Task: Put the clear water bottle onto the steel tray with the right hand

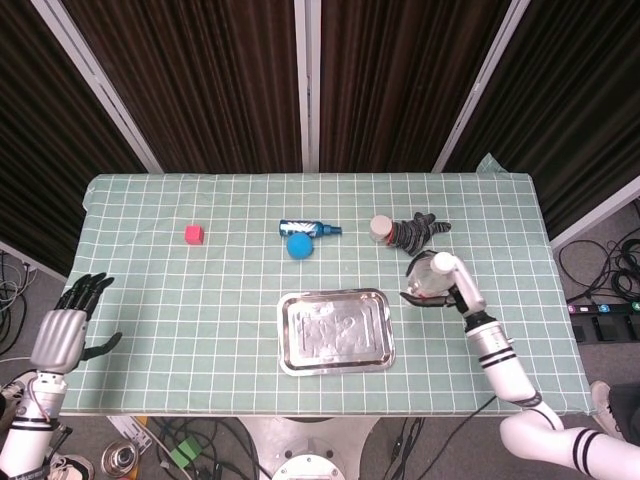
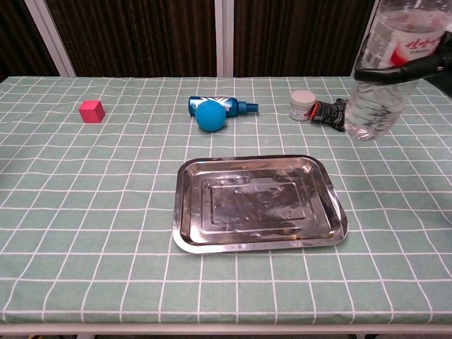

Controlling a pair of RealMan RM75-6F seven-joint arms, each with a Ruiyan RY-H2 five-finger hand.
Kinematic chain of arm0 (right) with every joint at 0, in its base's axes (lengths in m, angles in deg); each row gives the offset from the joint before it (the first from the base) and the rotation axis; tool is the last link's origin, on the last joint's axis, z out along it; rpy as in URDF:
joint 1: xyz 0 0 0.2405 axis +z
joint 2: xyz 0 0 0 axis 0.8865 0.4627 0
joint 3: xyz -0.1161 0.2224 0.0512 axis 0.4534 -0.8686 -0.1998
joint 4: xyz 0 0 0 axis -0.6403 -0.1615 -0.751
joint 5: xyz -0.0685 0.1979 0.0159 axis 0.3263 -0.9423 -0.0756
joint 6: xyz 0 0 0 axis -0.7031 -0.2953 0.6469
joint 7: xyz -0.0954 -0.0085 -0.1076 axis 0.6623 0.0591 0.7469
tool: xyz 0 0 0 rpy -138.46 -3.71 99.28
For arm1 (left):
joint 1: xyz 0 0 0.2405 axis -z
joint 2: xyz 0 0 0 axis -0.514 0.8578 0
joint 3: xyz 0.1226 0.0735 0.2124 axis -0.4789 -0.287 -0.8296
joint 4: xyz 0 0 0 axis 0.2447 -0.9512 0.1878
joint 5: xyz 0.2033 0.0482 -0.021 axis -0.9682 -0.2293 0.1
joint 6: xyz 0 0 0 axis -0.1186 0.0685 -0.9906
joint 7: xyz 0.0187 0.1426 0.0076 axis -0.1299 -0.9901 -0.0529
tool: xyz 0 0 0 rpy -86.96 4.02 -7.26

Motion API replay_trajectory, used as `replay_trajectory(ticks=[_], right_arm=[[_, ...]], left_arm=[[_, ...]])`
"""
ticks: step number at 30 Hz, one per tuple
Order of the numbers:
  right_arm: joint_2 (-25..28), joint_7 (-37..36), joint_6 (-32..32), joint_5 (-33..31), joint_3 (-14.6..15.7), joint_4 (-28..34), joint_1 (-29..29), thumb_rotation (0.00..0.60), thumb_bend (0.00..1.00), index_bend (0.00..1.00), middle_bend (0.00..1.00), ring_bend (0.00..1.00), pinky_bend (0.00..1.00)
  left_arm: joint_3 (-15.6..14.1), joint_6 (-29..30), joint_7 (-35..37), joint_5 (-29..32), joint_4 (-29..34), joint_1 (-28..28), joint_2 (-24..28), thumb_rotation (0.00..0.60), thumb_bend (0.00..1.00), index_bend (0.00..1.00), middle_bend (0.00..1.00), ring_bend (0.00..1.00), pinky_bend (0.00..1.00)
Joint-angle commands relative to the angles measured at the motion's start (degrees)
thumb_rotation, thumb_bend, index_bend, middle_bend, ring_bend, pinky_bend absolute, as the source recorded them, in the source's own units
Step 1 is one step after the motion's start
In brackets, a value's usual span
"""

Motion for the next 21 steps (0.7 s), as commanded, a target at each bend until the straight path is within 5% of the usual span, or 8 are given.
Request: replay_trajectory(ticks=[1, 7, 12, 21], right_arm=[[6.15, -2.48, -3.59, -3.24, -1.57, -2.01, -4.73, 0.600, 0.09, 0.70, 0.58, 0.39, 0.44], [1.73, -1.31, -1.30, 3.89, 2.43, 0.35, -2.02, 0.600, 0.09, 0.70, 0.58, 0.39, 0.44], [0.26, -0.40, 0.51, 0.38, 1.03, -2.11, -1.09, 0.600, 0.09, 0.70, 0.58, 0.39, 0.44], [-12.33, 2.91, 7.00, 0.75, 1.08, -5.49, 6.17, 0.600, 0.09, 0.70, 0.58, 0.39, 0.44]], left_arm=[[-0.34, -0.55, 0.15, -0.05, -0.42, 0.09, -0.22, 0.600, 0.24, 0.16, 0.18, 0.09, 0.19], [-0.58, -0.91, -0.75, -0.69, 0.10, 0.54, -0.30, 0.600, 0.24, 0.16, 0.18, 0.09, 0.19], [-0.29, -0.09, -0.89, 0.01, 0.35, -0.06, -0.27, 0.600, 0.24, 0.16, 0.18, 0.09, 0.19], [-0.64, 0.71, -0.05, 0.43, -0.47, -1.20, -0.15, 0.600, 0.24, 0.16, 0.18, 0.09, 0.19]])
